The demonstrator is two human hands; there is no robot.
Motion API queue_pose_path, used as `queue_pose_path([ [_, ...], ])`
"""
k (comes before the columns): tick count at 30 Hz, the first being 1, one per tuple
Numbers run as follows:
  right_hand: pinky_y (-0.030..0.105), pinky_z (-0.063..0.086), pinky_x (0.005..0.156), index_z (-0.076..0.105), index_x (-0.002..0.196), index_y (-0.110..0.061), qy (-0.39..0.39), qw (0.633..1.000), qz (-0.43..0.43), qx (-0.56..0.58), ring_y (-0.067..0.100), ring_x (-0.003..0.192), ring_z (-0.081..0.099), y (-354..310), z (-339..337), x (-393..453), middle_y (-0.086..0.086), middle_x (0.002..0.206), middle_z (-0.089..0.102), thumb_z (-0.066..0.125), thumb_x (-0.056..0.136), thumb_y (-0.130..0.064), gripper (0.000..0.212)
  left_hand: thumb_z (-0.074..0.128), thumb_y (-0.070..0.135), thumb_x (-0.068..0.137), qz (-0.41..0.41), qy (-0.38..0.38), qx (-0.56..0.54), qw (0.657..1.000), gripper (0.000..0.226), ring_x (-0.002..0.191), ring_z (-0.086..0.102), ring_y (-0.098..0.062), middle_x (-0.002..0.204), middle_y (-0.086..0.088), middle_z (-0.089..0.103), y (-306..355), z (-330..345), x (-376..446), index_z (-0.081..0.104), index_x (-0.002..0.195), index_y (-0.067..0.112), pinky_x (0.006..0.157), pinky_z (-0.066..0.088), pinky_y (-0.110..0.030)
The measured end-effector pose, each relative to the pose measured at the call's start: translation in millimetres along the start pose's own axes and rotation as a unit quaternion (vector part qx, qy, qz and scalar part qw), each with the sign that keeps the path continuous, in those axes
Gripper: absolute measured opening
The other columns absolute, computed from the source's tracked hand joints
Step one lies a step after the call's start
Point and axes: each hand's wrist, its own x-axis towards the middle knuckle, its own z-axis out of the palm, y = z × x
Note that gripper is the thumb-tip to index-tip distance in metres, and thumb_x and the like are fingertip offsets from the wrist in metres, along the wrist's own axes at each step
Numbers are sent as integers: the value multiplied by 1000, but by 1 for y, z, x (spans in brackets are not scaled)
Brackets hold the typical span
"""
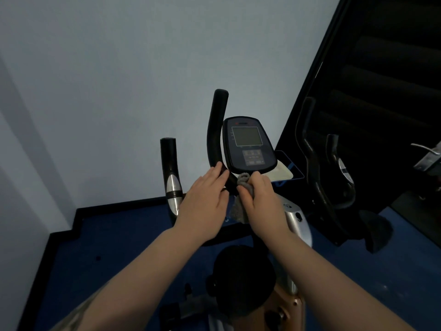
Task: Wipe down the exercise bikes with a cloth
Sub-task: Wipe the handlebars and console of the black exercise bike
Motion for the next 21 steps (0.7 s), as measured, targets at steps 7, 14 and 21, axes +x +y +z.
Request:
queue_pose_path([
  [7, 18, 35, 56, 37, 84, -25, 15, 996, 54, 67, -4, 74, 46, 8, -5, -31, -4, 88, 45, 51, 96, -30, 18, 36, 29, 101, -46, -53, -43, 997, 51, 144, 20, -11, 160, 12, 3, 19, 18, -23, 23, 150, 24, 111, 17, -23],
  [14, 22, 31, 62, 43, 87, -19, 23, 993, 69, 91, 6, 76, 44, 16, -9, -60, 1, 92, 51, 55, 94, -26, 16, 38, 29, 100, -56, -74, -23, 995, 54, 146, 14, -10, 160, 10, 7, 27, 29, -35, 20, 151, 24, 118, 14, -28],
  [21, 13, 38, 65, 43, 78, -22, 29, 982, 90, 165, 4, 74, 49, 17, -15, -82, 0, 87, 53, 57, 93, -25, 21, 40, 25, 100, -47, -66, -21, 996, 53, 146, 15, -9, 160, 9, 12, 28, 27, -38, 23, 150, 24, 118, 13, -27],
])
